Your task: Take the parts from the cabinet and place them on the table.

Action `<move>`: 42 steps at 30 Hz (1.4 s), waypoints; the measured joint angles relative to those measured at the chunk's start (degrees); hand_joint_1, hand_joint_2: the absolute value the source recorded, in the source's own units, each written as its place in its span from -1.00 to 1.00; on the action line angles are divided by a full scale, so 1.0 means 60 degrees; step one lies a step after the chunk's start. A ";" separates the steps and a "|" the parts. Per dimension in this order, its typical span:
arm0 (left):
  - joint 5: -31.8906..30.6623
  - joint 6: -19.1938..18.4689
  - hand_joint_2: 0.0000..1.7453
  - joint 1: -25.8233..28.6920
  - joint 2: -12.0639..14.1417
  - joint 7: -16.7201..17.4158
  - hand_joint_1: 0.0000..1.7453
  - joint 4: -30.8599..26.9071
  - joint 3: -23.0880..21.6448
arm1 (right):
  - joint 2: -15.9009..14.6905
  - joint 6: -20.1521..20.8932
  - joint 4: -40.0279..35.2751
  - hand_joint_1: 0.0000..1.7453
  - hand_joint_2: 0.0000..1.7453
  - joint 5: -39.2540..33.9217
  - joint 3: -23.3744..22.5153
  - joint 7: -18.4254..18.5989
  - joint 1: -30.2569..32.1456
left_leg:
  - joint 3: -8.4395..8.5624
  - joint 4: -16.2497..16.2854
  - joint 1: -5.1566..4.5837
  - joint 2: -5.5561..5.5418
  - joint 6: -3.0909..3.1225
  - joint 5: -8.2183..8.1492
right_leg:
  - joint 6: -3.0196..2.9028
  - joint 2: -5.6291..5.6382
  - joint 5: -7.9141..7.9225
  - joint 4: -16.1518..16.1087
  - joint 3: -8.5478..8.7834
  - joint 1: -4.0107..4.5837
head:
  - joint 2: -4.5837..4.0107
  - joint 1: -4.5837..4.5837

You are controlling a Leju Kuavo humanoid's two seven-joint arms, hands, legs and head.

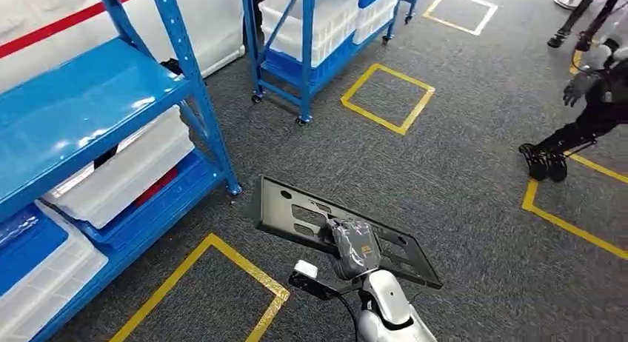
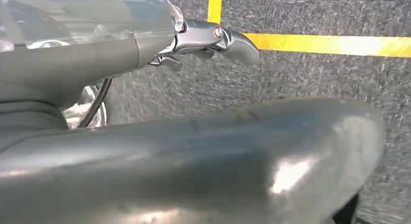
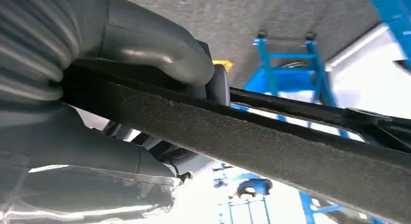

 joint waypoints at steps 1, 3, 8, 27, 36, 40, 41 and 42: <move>-0.0011 0.0000 -1.00 -0.0021 0.0000 0.0004 -1.00 0.0000 0.0003 | -0.0004 0.0000 0.0022 1.00 1.00 -0.0004 -0.0004 -0.0007 -0.0002 | 0.0006 0.0003 -0.0012 0.0115 -0.0003 -0.0009 | -0.0028 -0.0028 0.0327 -0.0569 0.0331 0.0005 | 0.0000 0.0000; -0.0022 -0.0011 -1.00 -0.0054 -0.0007 0.0025 -1.00 0.0000 0.0000 | -0.0011 0.0004 0.0026 1.00 1.00 -0.0007 -0.0004 -0.0015 -0.0031 | 0.0045 0.0008 -0.0035 0.0315 -0.0037 -0.0042 | -0.0157 -0.0382 0.1015 -0.2367 0.1372 0.0059 | 0.0000 0.0000; -0.0004 -0.0015 -1.00 -0.0113 -0.0004 0.0036 -1.00 0.0000 0.0000 | 0.0011 0.0095 0.0029 1.00 1.00 0.0044 -0.0004 -0.0029 -0.0152 | 0.0137 -0.0026 -0.0114 0.0709 -0.0280 -0.0099 | -0.0418 -0.0386 0.0966 -0.2867 0.1524 0.0224 | 0.0000 0.0000; 0.0014 -0.0127 -1.00 -0.0138 0.0106 -0.0015 -1.00 0.0000 0.0022 | 0.0124 0.0058 0.0284 1.00 1.00 0.0080 0.0044 0.0047 -0.0485 | -0.0006 -0.0012 0.0060 -0.0521 -0.0050 0.0048 | -0.0084 0.0095 0.0340 -0.1462 0.0686 0.0035 | 0.0000 0.0000; -0.0099 -0.0124 -1.00 -0.0170 0.0073 0.0011 -1.00 0.0000 0.0025 | 0.0065 0.0022 0.0120 1.00 1.00 0.0135 0.0004 0.0186 -0.0358 | 0.0064 0.0028 -0.0096 0.0461 -0.0191 -0.0098 | -0.0303 -0.0666 0.1005 -0.2812 0.1444 0.0202 | 0.0000 -0.0004; -0.0058 -0.0080 -1.00 -0.0203 0.0015 0.0044 -1.00 0.0000 0.0025 | 0.0029 0.0011 0.0000 1.00 1.00 0.0168 -0.0098 0.0178 -0.0160 | 0.0108 0.0156 -0.0021 0.0359 -0.0416 -0.0300 | -0.0489 -0.0255 0.1077 -0.2940 0.1489 0.0134 | 0.0000 -0.0004; -0.0055 -0.0069 -1.00 -0.0195 0.0015 0.0044 -1.00 0.0000 0.0025 | 0.0022 0.0000 -0.0015 1.00 1.00 0.0168 -0.0113 0.0142 -0.0172 | -0.0082 0.0594 -0.0016 -0.0021 -0.0421 -0.0622 | -0.0556 -0.0159 0.1085 -0.2947 0.1479 0.0120 | 0.0000 -0.0004; -0.0055 -0.0069 -1.00 -0.0169 0.0011 0.0055 -1.00 0.0000 0.0025 | 0.0022 0.0000 -0.0015 1.00 1.00 0.0164 -0.0109 0.0091 -0.0178 | -0.0410 0.1325 -0.0011 -0.0212 -0.0433 -0.1023 | -0.0607 -0.0064 0.1099 -0.2946 0.1475 0.0118 | 0.0000 -0.0004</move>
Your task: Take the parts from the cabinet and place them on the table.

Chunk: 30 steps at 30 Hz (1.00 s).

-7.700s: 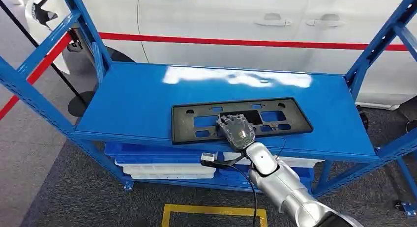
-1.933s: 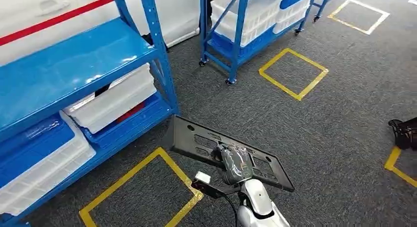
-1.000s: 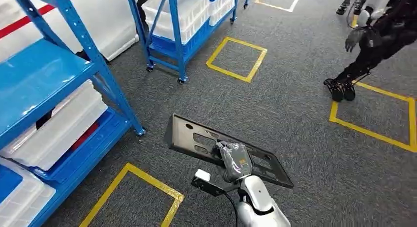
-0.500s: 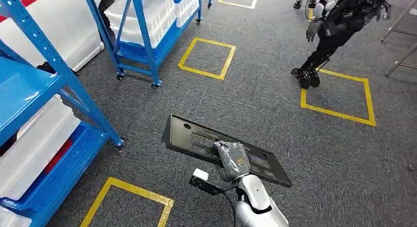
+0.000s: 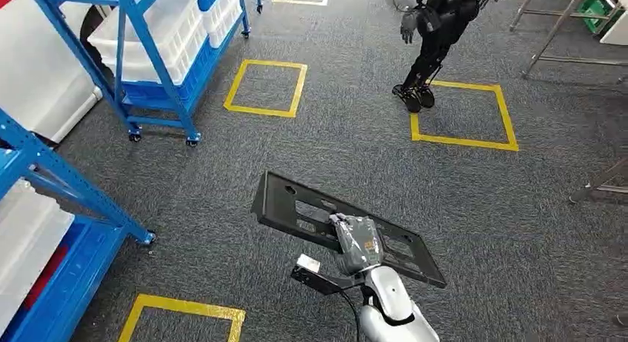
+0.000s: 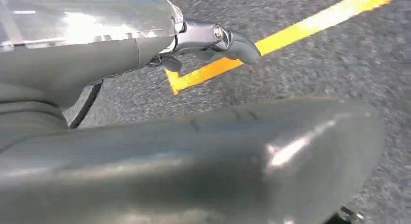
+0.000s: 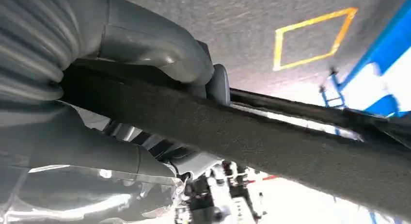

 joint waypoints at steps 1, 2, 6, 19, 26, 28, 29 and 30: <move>0.0000 0.0000 -1.00 0.0034 0.0000 0.0000 -1.00 0.0000 0.0000 | 0.0004 0.0000 0.0004 1.00 1.00 -0.0018 0.0004 -0.0036 0.0006 | -0.0335 0.0714 0.0000 -0.0092 -0.0012 -0.0314 | -0.0017 0.0108 -0.0002 0.0001 -0.0003 0.0004 | 0.0000 0.0000; 0.0000 0.0000 -1.00 0.0063 0.0000 0.0000 -1.00 0.0000 0.0000 | -0.0003 0.0000 0.0025 1.00 1.00 -0.0058 0.0000 -0.0054 0.0011 | -0.0683 0.1425 0.0001 -0.0138 -0.0024 -0.0559 | -0.0018 0.0248 -0.0002 0.0016 -0.0013 0.0011 | 0.0000 0.0000; 0.0004 0.0003 -1.00 0.0085 -0.0004 0.0004 -1.00 0.0000 0.0000 | -0.0033 -0.0004 0.0066 1.00 1.00 -0.0149 -0.0004 -0.0116 0.0040 | -0.0153 0.0060 0.0043 -0.0244 -0.0001 0.0609 | 0.0028 0.0801 -0.0028 0.0129 -0.0012 -0.0013 | 0.0000 0.0000; -0.0175 0.0000 -1.00 -0.0050 -0.0240 0.0171 -1.00 0.0004 -0.0018 | -0.0135 -0.0015 -0.0335 1.00 1.00 0.0011 -0.0051 0.0055 0.0472 | 0.0436 -0.1317 -0.0008 0.0164 0.0453 0.0973 | 0.0577 0.0097 -0.1141 0.3011 -0.1588 -0.0103 | 0.0000 0.0004; -0.0193 0.0000 -1.00 -0.0178 -0.0324 0.0175 -1.00 0.0004 -0.0077 | -0.0168 0.0062 -0.0605 1.00 1.00 0.0084 -0.0066 0.0113 0.0566 | 0.0617 -0.1328 -0.0084 0.0804 0.0173 0.0786 | 0.0284 -0.0452 -0.0087 0.0155 -0.0120 0.0106 | 0.0000 0.0000; -0.0208 -0.0018 -1.00 -0.0213 -0.0342 0.0083 -1.00 0.0004 -0.0087 | -0.0189 0.0073 -0.0634 1.00 1.00 0.0084 -0.0069 0.0131 0.0597 | 0.0653 -0.1317 -0.0064 0.0902 0.0040 0.0680 | 0.0142 -0.0203 -0.0009 0.0007 -0.0032 -0.0012 | 0.0000 0.0000; -0.0211 -0.0040 -1.00 -0.0227 -0.0342 0.0018 -1.00 0.0004 -0.0102 | -0.0197 0.0069 -0.0656 1.00 1.00 0.0073 -0.0077 0.0135 0.0600 | 0.0620 -0.1083 -0.0028 0.0448 -0.0001 0.0509 | 0.0116 -0.0128 0.0002 -0.0037 0.0007 0.0006 | 0.0000 0.0000; -0.0211 -0.0054 -1.00 -0.0233 -0.0342 -0.0018 -1.00 0.0004 -0.0120 | -0.0193 0.0077 -0.0652 1.00 1.00 0.0073 -0.0077 0.0135 0.0563 | 0.0334 -0.0472 -0.0001 0.0095 -0.0012 0.0162 | 0.0033 -0.0058 0.0008 -0.0033 0.0001 -0.0003 | 0.0000 0.0000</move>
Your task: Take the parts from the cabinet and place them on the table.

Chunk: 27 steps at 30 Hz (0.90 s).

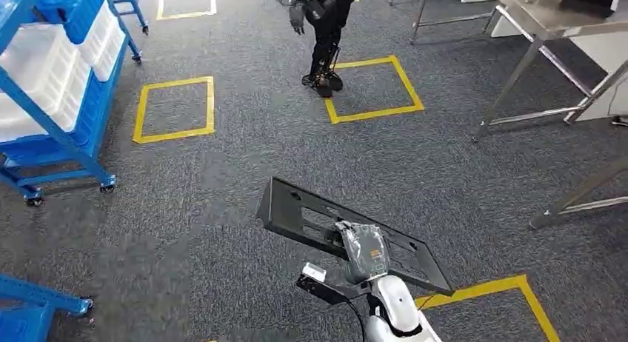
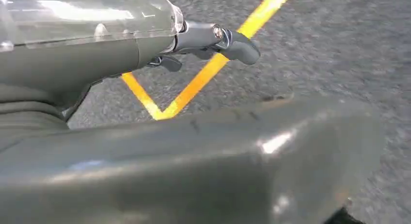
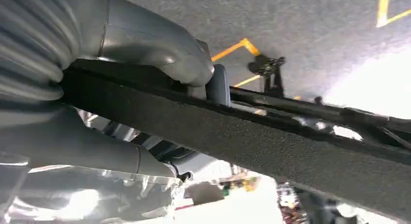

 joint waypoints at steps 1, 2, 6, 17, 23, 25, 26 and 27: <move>0.0000 -0.0004 -1.00 0.0008 0.0000 0.0000 -1.00 0.0000 -0.0015 | 0.0000 0.0007 0.0000 1.00 1.00 0.0000 0.0008 0.0000 0.0000 | -0.0371 0.0760 0.0001 -0.0160 -0.0025 -0.0359 | -0.0015 0.0117 -0.0002 0.0000 -0.0002 0.0001 | 0.0000 0.0000; 0.0000 -0.0007 -1.00 0.0034 0.0000 0.0000 -1.00 0.0000 -0.0022 | 0.0000 0.0015 0.0000 1.00 1.00 0.0000 0.0015 0.0000 0.0019 | -0.0789 0.1582 0.0001 -0.0230 -0.0048 -0.0662 | -0.0028 0.0251 -0.0009 0.0003 -0.0004 0.0012 | 0.0000 0.0000; 0.0026 -0.0004 -1.00 0.0061 0.0025 -0.0018 -1.00 0.0000 -0.0025 | 0.0004 0.0047 0.0000 1.00 1.00 0.0014 0.0026 0.0026 0.0042 | -0.0728 0.1012 0.0005 -0.0289 -0.0026 0.0214 | -0.0012 0.0791 -0.0022 0.0097 -0.0001 0.0013 | 0.0000 0.0000; 0.0146 0.0054 -1.00 0.0043 0.0036 -0.0073 -1.00 -0.0004 -0.0033 | 0.0084 0.0258 0.0011 1.00 1.00 0.0105 0.0102 0.0113 -0.0191 | 0.0061 -0.0912 -0.0002 -0.0249 0.0461 0.0915 | 0.0478 0.0201 -0.1148 0.2262 -0.1160 -0.0047 | 0.0000 0.0000; 0.0178 0.0105 -1.00 0.0048 0.0018 -0.0160 -1.00 -0.0004 -0.0033 | 0.0080 0.0284 0.0062 1.00 1.00 0.0124 0.0102 0.0113 -0.0257 | 0.0148 -0.0878 -0.0019 0.0422 0.0354 0.0794 | 0.0506 -0.0388 -0.0038 0.0254 -0.0023 -0.0105 | 0.0000 0.0004; 0.0175 0.0142 -1.00 0.0039 0.0007 -0.0204 -1.00 -0.0004 -0.0036 | 0.0080 0.0284 0.0051 1.00 1.00 0.0124 0.0102 0.0109 -0.0333 | 0.0156 -0.0871 -0.0090 0.0555 0.0238 0.0749 | 0.0376 -0.0562 -0.0138 0.0086 0.0009 -0.0002 | 0.0000 0.0000; 0.0175 0.0149 -1.00 0.0031 0.0004 -0.0211 -1.00 -0.0004 -0.0036 | 0.0080 0.0284 0.0062 1.00 1.00 0.0128 0.0102 0.0109 -0.0348 | 0.0171 -0.0877 -0.0074 0.0632 0.0181 0.0744 | 0.0332 -0.0440 -0.0151 0.0118 -0.0022 0.0023 | 0.0000 0.0000; 0.0171 0.0153 -1.00 0.0029 -0.0011 -0.0211 -1.00 -0.0004 -0.0040 | 0.0069 0.0284 0.0062 1.00 1.00 0.0128 0.0095 0.0109 -0.0352 | 0.0204 -0.0913 -0.0074 0.0719 0.0123 0.0740 | 0.0292 -0.0357 -0.0169 0.0142 -0.0039 0.0046 | 0.0000 0.0000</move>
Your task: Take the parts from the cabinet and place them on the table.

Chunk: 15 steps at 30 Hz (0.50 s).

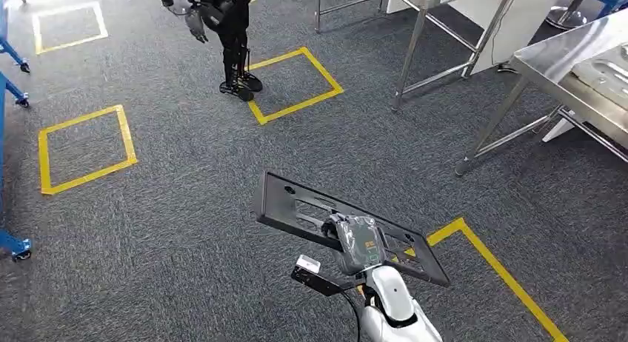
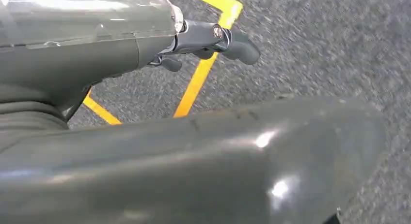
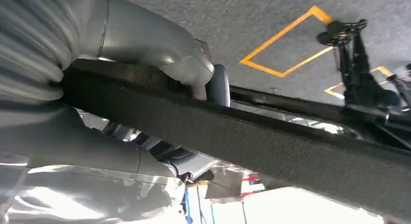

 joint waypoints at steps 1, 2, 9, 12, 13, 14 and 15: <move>-0.0018 0.0003 -1.00 -0.0016 -0.0025 0.0000 -1.00 0.0000 -0.0007 | -0.0004 -0.0007 0.0000 1.00 1.00 0.0000 0.0000 -0.0003 0.0001 | 0.0039 0.0000 -0.0004 0.0112 -0.0056 -0.0028 | -0.0060 0.0118 0.0028 -0.0046 0.0004 0.0003 | 0.0000 0.0000; -0.0022 0.0007 -1.00 -0.0039 -0.0037 0.0011 -1.00 0.0000 -0.0015 | 0.0000 -0.0015 -0.0004 1.00 1.00 0.0000 0.0004 -0.0004 0.0014 | 0.0027 0.0075 0.0062 -0.0038 -0.0124 -0.0136 | -0.0124 0.0226 0.0075 -0.0126 0.0090 -0.0112 | 0.0000 0.0000; -0.0025 0.0018 -1.00 0.0005 -0.0044 0.0095 -1.00 0.0000 -0.0077 | 0.0004 -0.0080 0.0055 1.00 1.00 -0.0069 0.0000 -0.0066 0.0049 | -0.1309 0.2550 0.0099 -0.0971 -0.0154 -0.0827 | -0.0270 0.1073 0.0076 -0.0104 0.0120 -0.0048 | 0.0000 0.0000; -0.0058 0.0036 -1.00 -0.0032 -0.0033 0.0113 -1.00 0.0000 -0.0109 | 0.0004 -0.0124 0.0055 1.00 1.00 -0.0120 0.0000 -0.0084 0.0050 | -0.0363 0.0335 0.0119 -0.1820 -0.0007 0.0149 | -0.0194 0.1426 0.0026 -0.0010 0.0094 -0.0087 | 0.0000 0.0000; -0.0076 0.0036 -1.00 -0.0042 -0.0044 0.0120 -1.00 0.0000 -0.0120 | -0.0004 -0.0149 0.0051 1.00 1.00 -0.0124 -0.0007 -0.0084 0.0043 | -0.0299 0.0138 0.0161 -0.1921 -0.0020 0.0120 | -0.0129 0.1536 0.0024 0.0060 0.0025 -0.0054 | 0.0000 0.0000; -0.0095 0.0036 -1.00 -0.0068 -0.0044 0.0142 -1.00 0.0000 -0.0146 | 0.0000 -0.0171 0.0044 1.00 1.00 -0.0128 -0.0004 -0.0084 0.0085 | -0.0322 0.0180 0.0100 -0.1834 -0.0001 0.0125 | -0.0056 0.1616 0.0059 0.0026 -0.0016 -0.0121 | 0.0000 0.0000; -0.0109 0.0044 -1.00 -0.0069 -0.0055 0.0157 -1.00 0.0000 -0.0153 | -0.0004 -0.0179 0.0040 1.00 1.00 -0.0128 -0.0004 -0.0080 0.0131 | -0.0314 0.0198 0.0077 -0.1760 0.0040 0.0121 | 0.0012 0.1717 0.0079 -0.0011 -0.0024 -0.0154 | 0.0000 -0.0004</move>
